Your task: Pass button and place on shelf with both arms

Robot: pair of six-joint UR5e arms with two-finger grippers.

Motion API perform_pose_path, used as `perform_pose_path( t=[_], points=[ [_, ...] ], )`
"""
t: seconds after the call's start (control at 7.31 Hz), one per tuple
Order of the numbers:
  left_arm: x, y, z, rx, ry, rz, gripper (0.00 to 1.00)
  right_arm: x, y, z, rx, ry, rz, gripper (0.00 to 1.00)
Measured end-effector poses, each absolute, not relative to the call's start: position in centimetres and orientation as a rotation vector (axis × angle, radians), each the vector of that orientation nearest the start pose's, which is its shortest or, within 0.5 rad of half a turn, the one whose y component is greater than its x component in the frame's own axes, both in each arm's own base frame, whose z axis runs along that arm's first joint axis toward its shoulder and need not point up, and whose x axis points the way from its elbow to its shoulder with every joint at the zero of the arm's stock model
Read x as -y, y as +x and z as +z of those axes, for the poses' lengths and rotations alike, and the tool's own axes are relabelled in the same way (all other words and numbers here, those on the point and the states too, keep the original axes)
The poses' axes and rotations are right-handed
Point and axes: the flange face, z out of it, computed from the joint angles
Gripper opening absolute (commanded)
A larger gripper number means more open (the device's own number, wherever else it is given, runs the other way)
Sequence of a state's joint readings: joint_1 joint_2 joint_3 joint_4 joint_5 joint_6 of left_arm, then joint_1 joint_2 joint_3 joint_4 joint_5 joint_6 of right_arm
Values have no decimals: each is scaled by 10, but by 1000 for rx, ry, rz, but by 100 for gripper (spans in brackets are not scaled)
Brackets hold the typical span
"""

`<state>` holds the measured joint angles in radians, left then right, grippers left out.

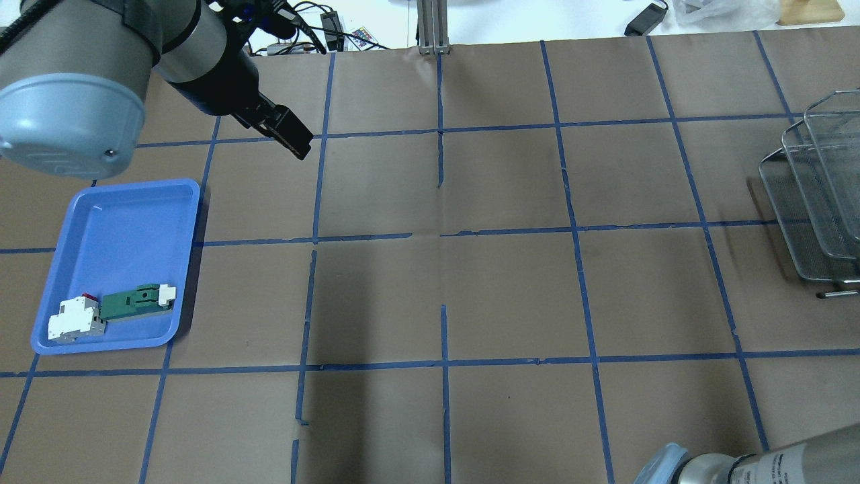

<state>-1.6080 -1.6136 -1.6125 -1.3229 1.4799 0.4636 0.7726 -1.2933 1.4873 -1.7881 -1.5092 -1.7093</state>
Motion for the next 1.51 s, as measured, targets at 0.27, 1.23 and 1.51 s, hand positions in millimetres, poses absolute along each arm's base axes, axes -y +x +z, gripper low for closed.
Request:
perform_pose_path(
  t=[0.27,1.23,1.51],
  points=[
    [517,-161,472,-3172,366,-232,100,524,-338,394,-2830,-1391,-97,98],
    [515,-154,492,-3170,22,-40,100,517,-266,441,-2849,-1254,-69,100],
    [521,-154,490,-3173,28,-97,100,513,-169,481,-2910,-1070,-52,100]
  ],
)
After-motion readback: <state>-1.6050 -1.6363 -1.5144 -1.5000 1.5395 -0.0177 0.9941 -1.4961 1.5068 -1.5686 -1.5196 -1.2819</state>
